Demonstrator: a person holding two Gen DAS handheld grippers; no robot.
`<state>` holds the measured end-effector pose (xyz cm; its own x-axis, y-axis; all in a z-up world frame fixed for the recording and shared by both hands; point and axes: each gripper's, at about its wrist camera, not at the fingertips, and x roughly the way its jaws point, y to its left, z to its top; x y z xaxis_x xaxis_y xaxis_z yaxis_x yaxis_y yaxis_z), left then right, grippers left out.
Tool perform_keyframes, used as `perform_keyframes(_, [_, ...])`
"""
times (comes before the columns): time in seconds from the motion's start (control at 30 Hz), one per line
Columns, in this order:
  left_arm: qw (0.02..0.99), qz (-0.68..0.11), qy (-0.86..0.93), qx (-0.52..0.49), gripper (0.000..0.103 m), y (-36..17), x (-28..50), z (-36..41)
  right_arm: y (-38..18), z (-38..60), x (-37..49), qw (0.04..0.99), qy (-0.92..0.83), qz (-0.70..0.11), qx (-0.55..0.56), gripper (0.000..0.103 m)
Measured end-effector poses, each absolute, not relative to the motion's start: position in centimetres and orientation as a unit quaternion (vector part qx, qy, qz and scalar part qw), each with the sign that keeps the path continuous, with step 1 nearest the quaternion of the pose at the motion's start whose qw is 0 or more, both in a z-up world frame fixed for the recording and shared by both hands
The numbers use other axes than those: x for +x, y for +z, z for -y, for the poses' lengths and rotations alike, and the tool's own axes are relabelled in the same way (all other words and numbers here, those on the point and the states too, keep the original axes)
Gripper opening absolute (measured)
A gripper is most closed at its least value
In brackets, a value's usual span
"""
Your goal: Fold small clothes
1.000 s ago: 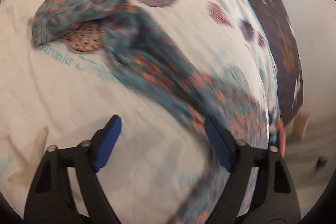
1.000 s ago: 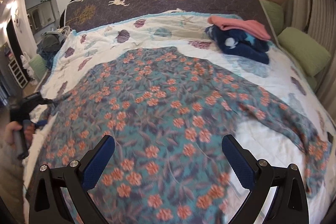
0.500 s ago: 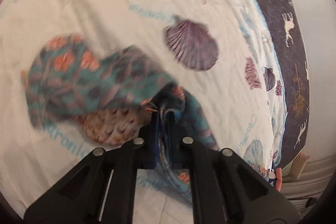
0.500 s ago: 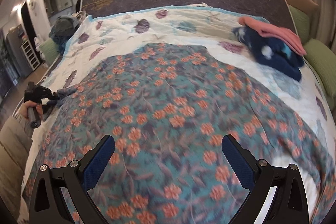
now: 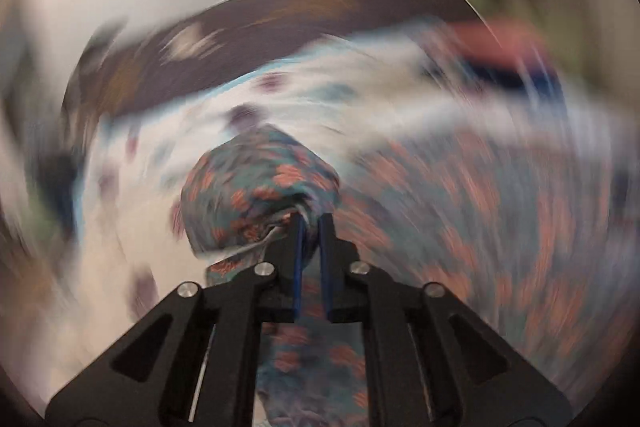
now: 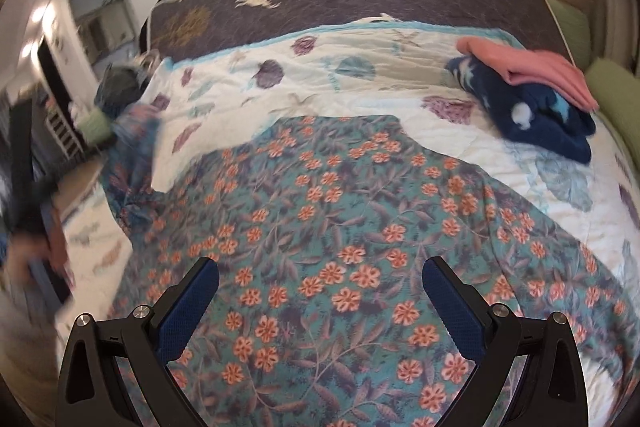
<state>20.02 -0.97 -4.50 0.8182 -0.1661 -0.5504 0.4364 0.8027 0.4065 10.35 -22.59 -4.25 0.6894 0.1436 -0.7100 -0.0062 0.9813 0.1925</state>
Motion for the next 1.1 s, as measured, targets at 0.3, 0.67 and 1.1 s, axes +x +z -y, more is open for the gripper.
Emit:
perform_keyframes(0.3, [0.864, -0.263, -0.147, 0.404, 0.022, -11.7, 16.4, 4.6, -4.6, 23.4, 11.5, 0.902, 0.063, -0.419, 0.083, 0.099])
perform_keyframes(0.67, [0.910, -0.298, -0.172, 0.232, 0.047, -8.1, 20.1, 0.8, -4.8, 17.4, 28.7, 0.835, 0.152, -0.511, 0.137, 0.060])
perform_keyframes(1.1, [0.887, -0.389, -0.241, 0.057, 0.014, -10.5, 25.0, 0.6, -8.9, 11.9, 37.5, 0.775, 0.098, -0.611, 0.129, 0.043])
